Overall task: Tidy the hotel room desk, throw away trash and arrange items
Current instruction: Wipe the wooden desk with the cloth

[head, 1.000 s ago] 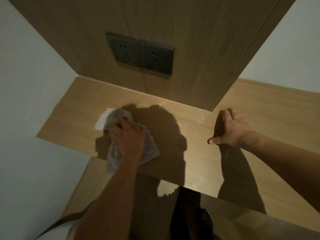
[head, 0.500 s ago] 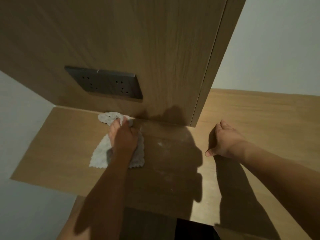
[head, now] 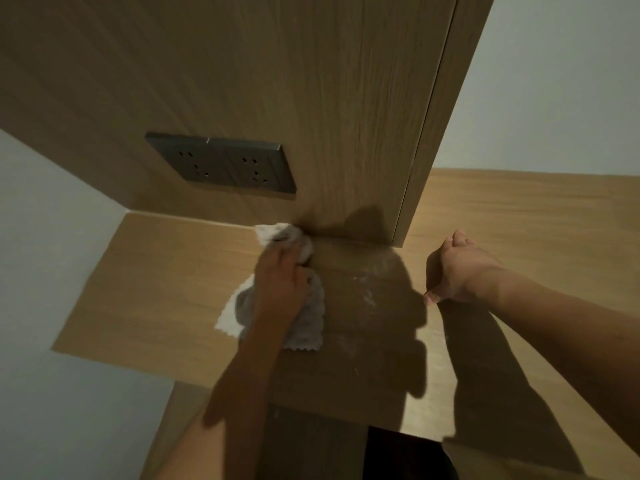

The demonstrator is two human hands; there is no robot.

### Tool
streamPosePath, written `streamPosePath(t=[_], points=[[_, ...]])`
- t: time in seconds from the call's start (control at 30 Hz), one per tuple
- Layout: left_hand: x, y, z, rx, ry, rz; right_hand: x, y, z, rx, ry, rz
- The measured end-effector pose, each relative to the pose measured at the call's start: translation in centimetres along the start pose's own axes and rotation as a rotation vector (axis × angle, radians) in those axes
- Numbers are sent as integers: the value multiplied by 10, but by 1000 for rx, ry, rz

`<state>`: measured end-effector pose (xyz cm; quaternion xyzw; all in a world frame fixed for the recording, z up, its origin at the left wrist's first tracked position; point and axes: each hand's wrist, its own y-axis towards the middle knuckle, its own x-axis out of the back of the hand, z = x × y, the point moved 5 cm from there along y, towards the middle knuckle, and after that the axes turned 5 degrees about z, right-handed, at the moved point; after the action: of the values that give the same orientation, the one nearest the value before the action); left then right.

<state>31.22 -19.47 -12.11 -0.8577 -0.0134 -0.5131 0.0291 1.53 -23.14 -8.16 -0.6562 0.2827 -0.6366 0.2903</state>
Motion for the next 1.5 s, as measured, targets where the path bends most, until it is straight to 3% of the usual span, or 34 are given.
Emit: streamPosePath(t=[0.07, 0.17, 0.3, 0.4, 0.6, 0.7, 0.93, 1.1, 1.27, 1.37, 1.5], points=[[3, 0, 19, 73, 40, 8, 0, 1, 0, -2, 4, -1], [-13, -2, -9, 87, 134, 5, -1, 1, -1, 0, 19, -16], [-54, -21, -85, -152, 103, 42, -3, 1, -4, 11, 34, -28], [-62, -28, -106, -202, -33, 122, -4, 1, -4, 16, 37, -39], [2, -32, -15, 46, -73, 3, -6, 0, -5, 33, 55, -53], [6, -61, 21, 50, -11, -17, -7, 2, -7, 43, 71, -65], [-45, -108, -53, 137, 36, -85, -9, 4, -11, 69, 89, -89], [-74, -120, -118, 83, -13, -63, -8, 3, -10, 64, 87, -111], [-17, -112, -56, 255, -55, -195, -11, -13, -31, 135, 136, -234], [-12, -111, -5, 424, 19, -149, -17, -20, -61, 141, 292, -403], [-46, -114, -66, 373, 115, -131, -31, -24, -106, 43, 320, -494]])
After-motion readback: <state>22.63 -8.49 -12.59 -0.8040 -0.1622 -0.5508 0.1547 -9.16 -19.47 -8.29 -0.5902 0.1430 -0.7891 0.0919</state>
